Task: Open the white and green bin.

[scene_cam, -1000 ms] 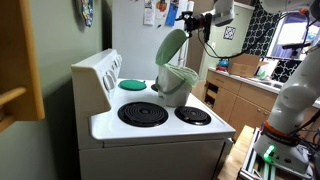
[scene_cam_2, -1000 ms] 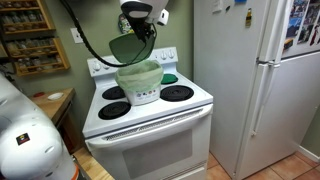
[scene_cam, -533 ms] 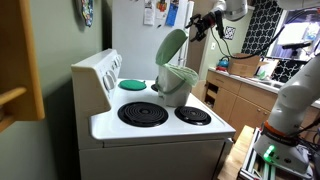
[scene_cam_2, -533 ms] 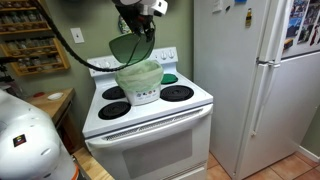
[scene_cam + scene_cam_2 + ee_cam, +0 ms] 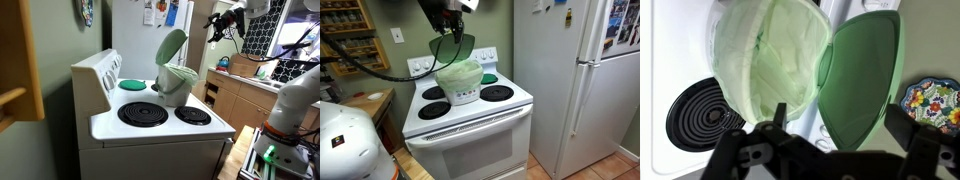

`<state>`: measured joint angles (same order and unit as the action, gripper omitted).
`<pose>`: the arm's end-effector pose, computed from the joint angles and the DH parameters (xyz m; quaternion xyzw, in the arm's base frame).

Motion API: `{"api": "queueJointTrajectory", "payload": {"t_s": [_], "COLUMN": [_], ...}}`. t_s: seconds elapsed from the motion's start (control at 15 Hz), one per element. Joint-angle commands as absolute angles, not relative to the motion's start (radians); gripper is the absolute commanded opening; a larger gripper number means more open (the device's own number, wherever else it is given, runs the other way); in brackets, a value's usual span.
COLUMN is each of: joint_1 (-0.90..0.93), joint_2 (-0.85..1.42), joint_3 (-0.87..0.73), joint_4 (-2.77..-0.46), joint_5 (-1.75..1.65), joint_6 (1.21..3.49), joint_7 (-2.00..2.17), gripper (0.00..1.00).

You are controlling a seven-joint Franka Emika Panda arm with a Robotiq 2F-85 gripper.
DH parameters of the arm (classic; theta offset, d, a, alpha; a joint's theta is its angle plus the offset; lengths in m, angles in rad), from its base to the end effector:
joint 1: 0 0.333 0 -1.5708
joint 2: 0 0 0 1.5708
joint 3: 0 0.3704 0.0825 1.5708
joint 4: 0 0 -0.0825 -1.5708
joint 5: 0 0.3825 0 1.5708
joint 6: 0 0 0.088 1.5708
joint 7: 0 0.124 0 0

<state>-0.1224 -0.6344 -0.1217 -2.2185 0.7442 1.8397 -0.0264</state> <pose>0.3488 -0.0375 0.6879 -0.9009 0.1440 -0.1627 0.3757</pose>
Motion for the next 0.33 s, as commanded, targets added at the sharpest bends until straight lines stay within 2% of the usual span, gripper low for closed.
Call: {"api": "queueJointTrajectory", "payload": {"t_s": [0.0, 0.27], "joint_1": [-0.117, -0.117], "joint_2": [-0.642, -0.645], "joint_3": [-0.128, -0.127], "joint_4": [-2.222, -2.231], "joint_5": [0.740, 0.739], "joint_6": [1.839, 1.839], "joint_7": [-0.023, -0.023], "gripper": [1.00, 1.00]}}
